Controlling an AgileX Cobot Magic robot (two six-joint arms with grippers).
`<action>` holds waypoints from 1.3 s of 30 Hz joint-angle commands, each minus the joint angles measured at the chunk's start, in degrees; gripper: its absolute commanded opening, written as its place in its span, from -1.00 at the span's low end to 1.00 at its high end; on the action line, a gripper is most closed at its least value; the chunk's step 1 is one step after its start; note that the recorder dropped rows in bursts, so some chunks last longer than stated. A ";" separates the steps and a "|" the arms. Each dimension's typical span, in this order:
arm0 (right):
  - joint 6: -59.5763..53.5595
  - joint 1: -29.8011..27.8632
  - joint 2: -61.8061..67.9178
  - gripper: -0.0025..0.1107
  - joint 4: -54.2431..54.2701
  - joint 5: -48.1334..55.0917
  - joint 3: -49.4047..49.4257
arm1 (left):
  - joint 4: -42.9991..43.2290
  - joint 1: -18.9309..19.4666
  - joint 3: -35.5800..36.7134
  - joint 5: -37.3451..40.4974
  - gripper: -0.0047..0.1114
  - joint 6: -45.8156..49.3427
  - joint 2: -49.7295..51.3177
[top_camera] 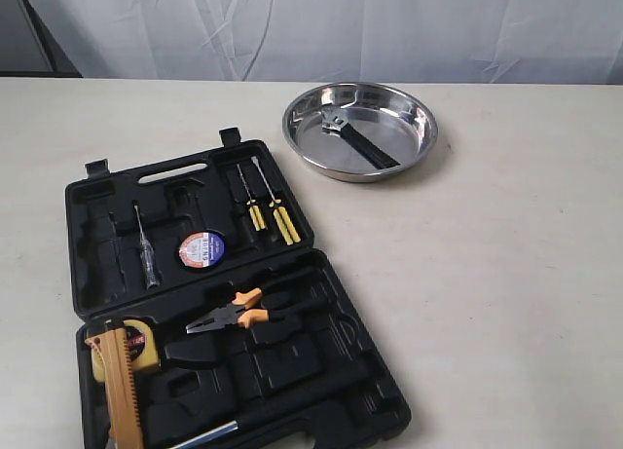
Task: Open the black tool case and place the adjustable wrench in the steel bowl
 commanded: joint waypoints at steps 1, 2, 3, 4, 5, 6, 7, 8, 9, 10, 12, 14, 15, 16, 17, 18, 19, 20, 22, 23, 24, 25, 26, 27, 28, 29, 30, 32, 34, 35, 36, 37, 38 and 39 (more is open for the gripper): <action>-0.67 -0.59 -0.46 -0.97 -0.63 -1.52 0.26 | 0.28 -0.04 -0.11 -0.51 -0.91 -0.22 -0.39; -0.67 -0.59 -0.46 -0.97 -0.63 -1.52 0.26 | 0.28 -0.04 -0.11 -0.51 -0.91 -0.22 -0.39; -0.67 -0.59 -0.46 -0.97 -0.63 -1.52 0.26 | 0.28 -0.04 -0.11 -0.51 -0.91 -0.22 -0.39; -0.67 -0.59 -0.46 -0.97 -0.63 -1.52 0.26 | 0.28 -0.04 -0.11 -0.51 -0.91 -0.22 -0.39; -0.67 -0.59 -0.46 -0.97 -0.63 -1.52 0.26 | 0.28 -0.04 -0.11 -0.51 -0.91 -0.22 -0.39; -0.67 -0.59 -0.46 -0.97 -0.63 -1.52 0.26 | 0.28 -0.04 -0.11 -0.51 -0.91 -0.22 -0.39; -0.67 -0.59 -0.46 -0.97 -0.63 -1.52 0.26 | 0.28 -0.04 -0.11 -0.51 -0.91 -0.22 -0.39; -0.67 -0.59 -0.46 -0.97 -0.63 -1.52 0.26 | 0.28 -0.04 -0.11 -0.51 -0.91 -0.22 -0.39; -0.67 -0.59 -0.46 -0.97 -0.63 -1.52 0.26 | 0.28 -0.04 -0.11 -0.51 -0.91 -0.22 -0.39; -0.67 -0.59 -0.46 -0.97 -0.63 -1.52 0.26 | 0.28 -0.04 -0.11 -0.51 -0.91 -0.22 -0.39; -0.67 -0.59 -0.46 -0.97 -0.63 -1.52 0.26 | 0.28 -0.04 -0.11 -0.51 -0.91 -0.22 -0.39; -0.67 -0.59 -0.46 -0.97 -0.63 -1.52 0.26 | 0.28 -0.04 -0.11 -0.51 -0.91 -0.22 -0.39; -0.67 -0.59 -0.46 -0.97 -0.63 -1.52 0.26 | 0.28 -0.04 -0.11 -0.51 -0.91 -0.22 -0.39; -0.67 -0.59 -0.46 -0.97 -0.63 -1.52 0.26 | 0.28 -0.04 -0.11 -0.51 -0.91 -0.22 -0.39; -0.67 -0.59 -0.46 -0.97 -0.63 -1.52 0.26 | 0.28 -0.04 -0.11 -0.51 -0.91 -0.22 -0.39; -0.67 -0.59 -0.46 -0.97 -0.63 -1.52 0.26 | 0.28 -0.04 -0.11 -0.51 -0.91 -0.22 -0.39; -0.67 -0.59 -0.46 -0.97 -0.63 -1.52 0.26 | 0.28 -0.04 -0.11 -0.51 -0.91 -0.22 -0.39; -0.67 -0.59 -0.46 -0.97 -0.36 -1.40 0.26 | 0.28 -0.04 -0.11 -0.51 -0.91 -0.22 -0.39; -0.67 -0.59 -0.46 -0.97 0.16 -1.40 0.26 | 0.28 -0.04 -0.11 -0.51 -0.91 -0.22 -0.39; -0.67 -0.59 -0.46 -0.97 0.69 -1.40 0.26 | 0.28 -0.04 -0.11 -0.51 -0.91 -0.22 -0.39; -0.67 -0.59 -0.46 -0.97 0.81 -1.40 0.26 | 0.28 -0.04 -0.11 -0.51 -0.91 -0.22 -0.39; -0.67 -0.59 -0.46 -0.97 0.81 -1.40 0.26 | 0.28 -0.04 -0.11 -0.51 -0.91 -0.22 -0.39; -0.67 -0.59 -0.46 -0.97 0.81 -1.40 0.26 | 0.28 -0.04 -0.11 -0.51 -0.91 -0.22 -0.39; -0.67 -0.59 -0.46 -0.97 0.81 -1.40 0.26 | 0.28 -0.04 -0.11 -0.51 -0.91 -0.22 -0.39; -0.67 -0.59 -0.46 -0.97 0.81 -1.40 0.26 | 0.28 -0.04 -0.11 -0.51 -0.91 -0.22 -0.39; -0.67 -0.59 -0.46 -0.97 0.81 -1.40 0.26 | 0.28 -0.04 -0.11 -0.51 -0.91 -0.22 -0.39; -0.67 -0.59 -0.46 -0.97 0.81 -1.40 0.26 | 0.28 -0.04 -0.11 -0.51 -0.91 -0.22 -0.39; -0.67 -0.59 -0.46 -0.97 0.81 -1.40 0.26 | 0.28 -0.04 -0.11 -0.51 -0.91 -0.22 -0.39; -0.67 -0.59 -0.46 -0.97 0.81 -1.40 0.26 | 0.28 -0.04 -0.11 -0.51 -0.91 -0.22 -0.39; -0.67 -0.59 -0.46 -0.97 0.81 -1.40 0.26 | 0.28 -0.04 -0.11 -0.51 -0.91 -0.22 -0.39; -0.67 -0.59 -0.46 -0.97 0.81 -1.40 0.26 | 0.28 -0.04 -0.11 -0.51 -0.91 -0.22 -0.39; -0.67 -0.59 -0.46 -0.97 0.81 -1.40 0.26 | 0.28 -0.04 -0.11 -0.51 -0.91 -0.22 -0.39; -0.67 -0.59 -0.46 -0.97 1.06 -1.40 0.26 | 0.28 -0.04 -0.11 -0.51 -0.91 -0.22 -0.39; -0.67 -0.59 -0.46 -0.97 1.33 -1.40 0.26 | 0.28 -0.04 -0.11 -0.51 -0.91 -0.22 -0.39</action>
